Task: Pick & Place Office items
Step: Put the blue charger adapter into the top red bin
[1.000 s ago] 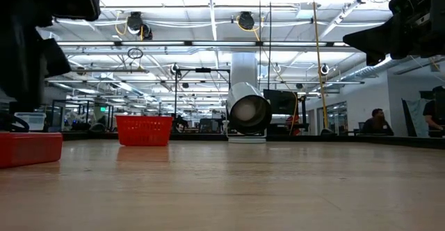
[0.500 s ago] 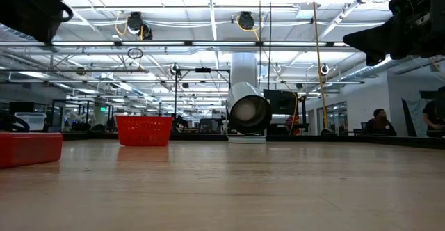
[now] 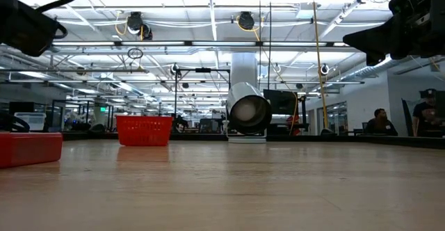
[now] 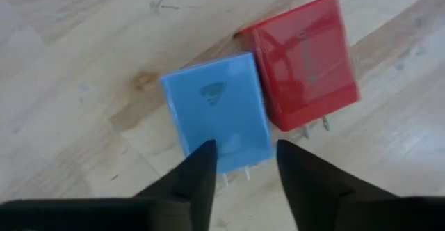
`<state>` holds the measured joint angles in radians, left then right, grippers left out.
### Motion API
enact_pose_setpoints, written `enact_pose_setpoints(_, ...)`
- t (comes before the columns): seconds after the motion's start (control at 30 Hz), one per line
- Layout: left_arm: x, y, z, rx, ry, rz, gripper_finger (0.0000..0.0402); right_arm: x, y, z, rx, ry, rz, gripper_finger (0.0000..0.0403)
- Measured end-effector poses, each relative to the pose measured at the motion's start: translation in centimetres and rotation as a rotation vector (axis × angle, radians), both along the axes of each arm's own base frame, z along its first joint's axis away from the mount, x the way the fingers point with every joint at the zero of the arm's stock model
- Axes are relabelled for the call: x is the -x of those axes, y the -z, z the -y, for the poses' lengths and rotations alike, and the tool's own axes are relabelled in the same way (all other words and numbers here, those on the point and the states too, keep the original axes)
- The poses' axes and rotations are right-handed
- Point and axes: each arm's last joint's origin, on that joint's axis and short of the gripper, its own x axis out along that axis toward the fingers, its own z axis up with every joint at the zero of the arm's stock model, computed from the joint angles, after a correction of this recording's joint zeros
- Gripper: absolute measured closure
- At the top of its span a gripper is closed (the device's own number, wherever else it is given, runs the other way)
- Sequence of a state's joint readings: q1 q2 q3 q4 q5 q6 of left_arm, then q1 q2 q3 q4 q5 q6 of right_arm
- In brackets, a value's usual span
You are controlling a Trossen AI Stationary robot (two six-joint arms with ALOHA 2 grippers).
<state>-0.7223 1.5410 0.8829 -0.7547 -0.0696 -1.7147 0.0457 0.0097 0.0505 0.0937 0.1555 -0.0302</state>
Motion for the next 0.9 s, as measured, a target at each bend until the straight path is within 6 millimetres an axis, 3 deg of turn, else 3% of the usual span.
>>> enact_pose_setpoints(0.13,0.2,0.2,-0.2,0.001,0.005,-0.011,0.0204,0.0,0.0,0.0,0.0,0.0,0.0,0.0403)
enact_pose_setpoints(0.3,0.1,0.2,-0.3,-0.007,0.002,-0.005,0.0178,0.0,0.0,0.0,0.0,0.0,0.0,0.0403)
enact_pose_setpoints(0.57,0.2,0.0,-0.6,0.072,0.025,-0.079,0.0174,0.0,0.0,0.0,0.0,0.0,0.0,0.0403)
enact_pose_setpoints(0.9,1.3,-0.4,-1.9,0.017,-0.035,-0.193,0.0174,0.0,0.0,0.0,0.0,0.0,0.0,0.0403)
